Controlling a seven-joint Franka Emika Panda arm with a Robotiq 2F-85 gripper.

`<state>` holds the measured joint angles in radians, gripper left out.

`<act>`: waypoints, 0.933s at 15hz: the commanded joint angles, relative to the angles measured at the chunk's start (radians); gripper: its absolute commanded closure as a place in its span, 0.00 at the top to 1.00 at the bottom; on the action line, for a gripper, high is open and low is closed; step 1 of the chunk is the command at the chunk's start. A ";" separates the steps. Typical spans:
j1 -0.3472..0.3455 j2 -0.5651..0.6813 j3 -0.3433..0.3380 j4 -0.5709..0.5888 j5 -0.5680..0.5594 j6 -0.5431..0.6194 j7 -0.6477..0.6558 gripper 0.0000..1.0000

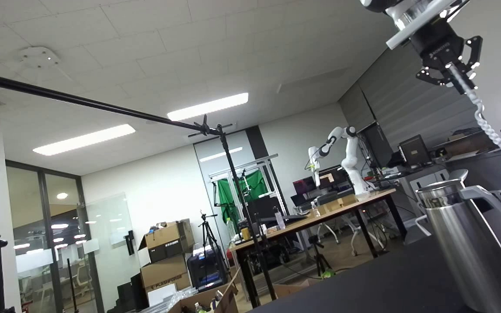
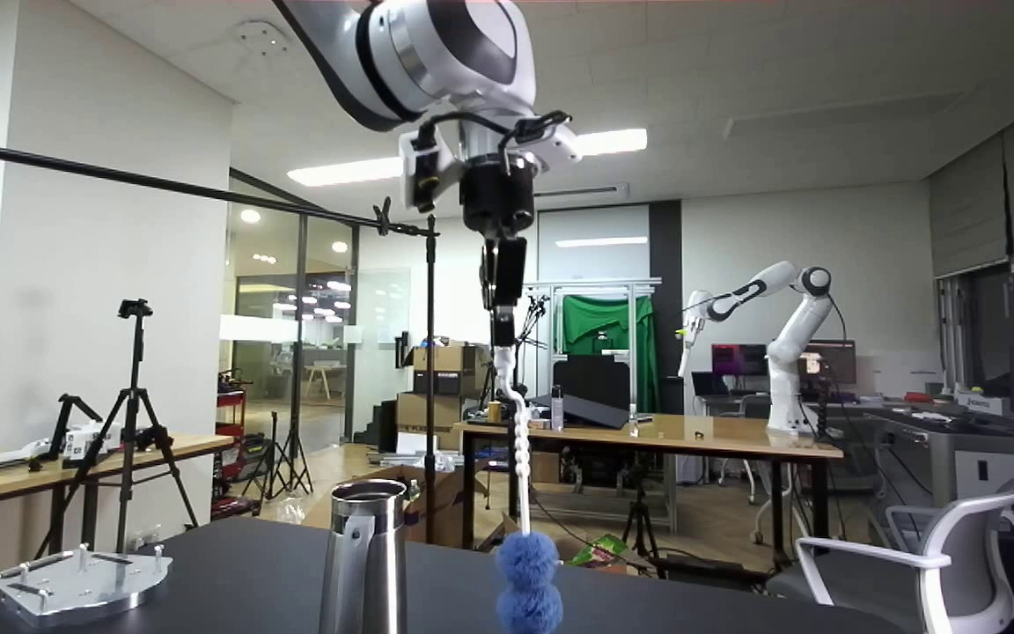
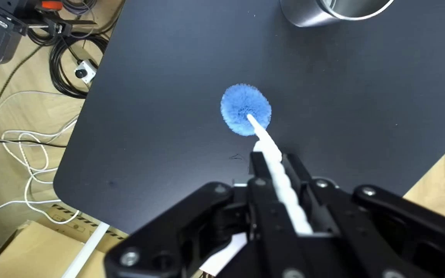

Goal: Stir the contents in the flusk.

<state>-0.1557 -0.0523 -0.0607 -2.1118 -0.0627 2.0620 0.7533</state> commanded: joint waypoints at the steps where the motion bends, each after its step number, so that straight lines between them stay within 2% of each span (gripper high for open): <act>1: 0.003 0.158 -0.036 0.104 -0.002 0.019 0.015 0.04; 4: 0.006 0.280 -0.059 0.171 0.052 -0.003 -0.025 0.04; 7: -0.001 0.409 -0.070 0.281 0.119 -0.107 -0.094 0.04; 14: -0.044 0.704 -0.091 0.647 0.243 -0.507 -0.262 0.04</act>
<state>-0.1727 0.5265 -0.1397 -1.6519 0.1395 1.7110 0.5400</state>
